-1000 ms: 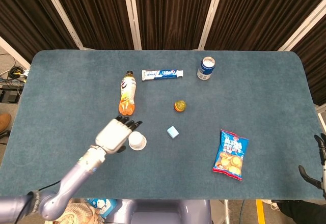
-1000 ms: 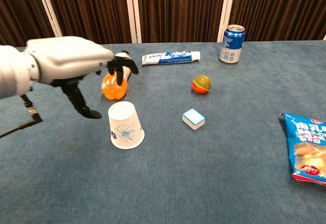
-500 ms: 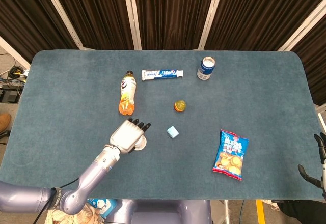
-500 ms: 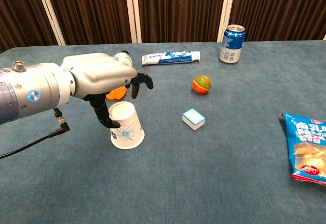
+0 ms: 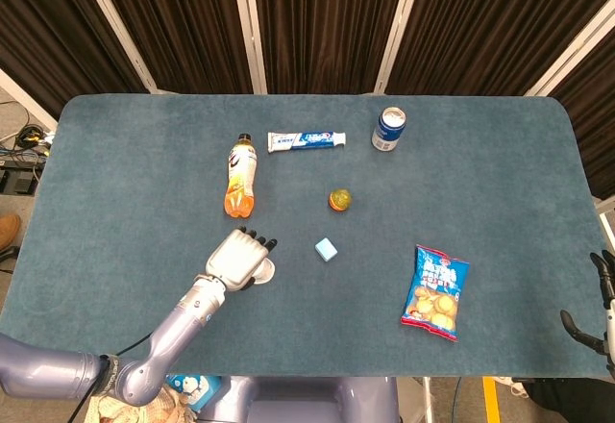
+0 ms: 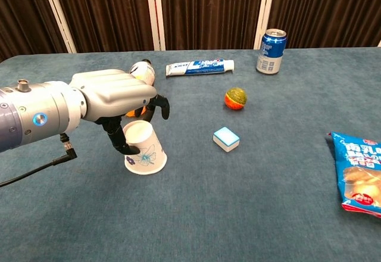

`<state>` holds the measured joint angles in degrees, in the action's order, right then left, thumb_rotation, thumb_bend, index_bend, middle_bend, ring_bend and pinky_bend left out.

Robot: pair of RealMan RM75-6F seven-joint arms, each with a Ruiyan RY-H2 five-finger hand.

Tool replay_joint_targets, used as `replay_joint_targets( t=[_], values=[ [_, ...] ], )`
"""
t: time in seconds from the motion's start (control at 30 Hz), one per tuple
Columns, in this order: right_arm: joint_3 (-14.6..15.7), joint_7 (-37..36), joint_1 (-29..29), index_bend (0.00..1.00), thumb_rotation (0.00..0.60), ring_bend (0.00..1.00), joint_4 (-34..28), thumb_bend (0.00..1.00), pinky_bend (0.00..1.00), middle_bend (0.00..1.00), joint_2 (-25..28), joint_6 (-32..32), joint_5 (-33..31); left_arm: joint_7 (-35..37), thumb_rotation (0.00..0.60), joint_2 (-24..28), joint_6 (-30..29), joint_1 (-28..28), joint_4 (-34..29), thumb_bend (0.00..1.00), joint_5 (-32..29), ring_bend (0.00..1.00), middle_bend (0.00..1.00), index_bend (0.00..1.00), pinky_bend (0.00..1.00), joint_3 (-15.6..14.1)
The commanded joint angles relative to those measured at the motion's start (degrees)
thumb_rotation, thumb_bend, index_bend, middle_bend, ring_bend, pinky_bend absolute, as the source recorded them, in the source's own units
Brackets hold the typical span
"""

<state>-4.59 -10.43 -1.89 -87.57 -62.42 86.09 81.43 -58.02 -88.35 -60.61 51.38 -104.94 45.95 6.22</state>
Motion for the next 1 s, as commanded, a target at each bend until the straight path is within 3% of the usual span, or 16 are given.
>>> replay_joint_targets(
  t=[0.03, 0.27, 0.53, 1.0],
  values=[
    [-0.02, 0.02, -0.01, 0.00, 0.600, 0.00, -0.01, 0.31, 0.04, 0.00, 0.01, -0.02, -0.06, 0.76, 0.600, 0.16, -0.28, 0.22, -0.14, 0.26, 0.69, 0.33, 0.41, 0.24, 0.37, -0.37],
    [-0.07, -0.14, -0.03, 0.00, 0.600, 0.00, -0.03, 0.31, 0.04, 0.00, 0.07, -0.08, -0.14, 2.21, 0.600, 0.94, -1.51, 1.29, -1.63, 0.26, 2.25, 0.33, 0.41, 0.24, 0.37, 0.86],
    [0.07, -0.11, -0.01, 0.00, 0.600, 0.00, -0.45, 0.31, 0.04, 0.00, 0.29, -0.79, -0.55, 2.05, 0.600, 0.42, -2.06, 4.77, -1.97, 0.26, 1.05, 0.33, 0.41, 0.24, 0.37, 5.04],
    [0.31, -1.11, -0.01, 0.00, 0.600, 0.00, -1.17, 0.31, 0.03, 0.00, 0.84, -1.39, -0.50, -0.13, 0.600, -10.06, 0.23, 13.50, 10.41, 0.26, -5.56, 0.33, 0.41, 0.24, 0.37, 8.29]
  ],
)
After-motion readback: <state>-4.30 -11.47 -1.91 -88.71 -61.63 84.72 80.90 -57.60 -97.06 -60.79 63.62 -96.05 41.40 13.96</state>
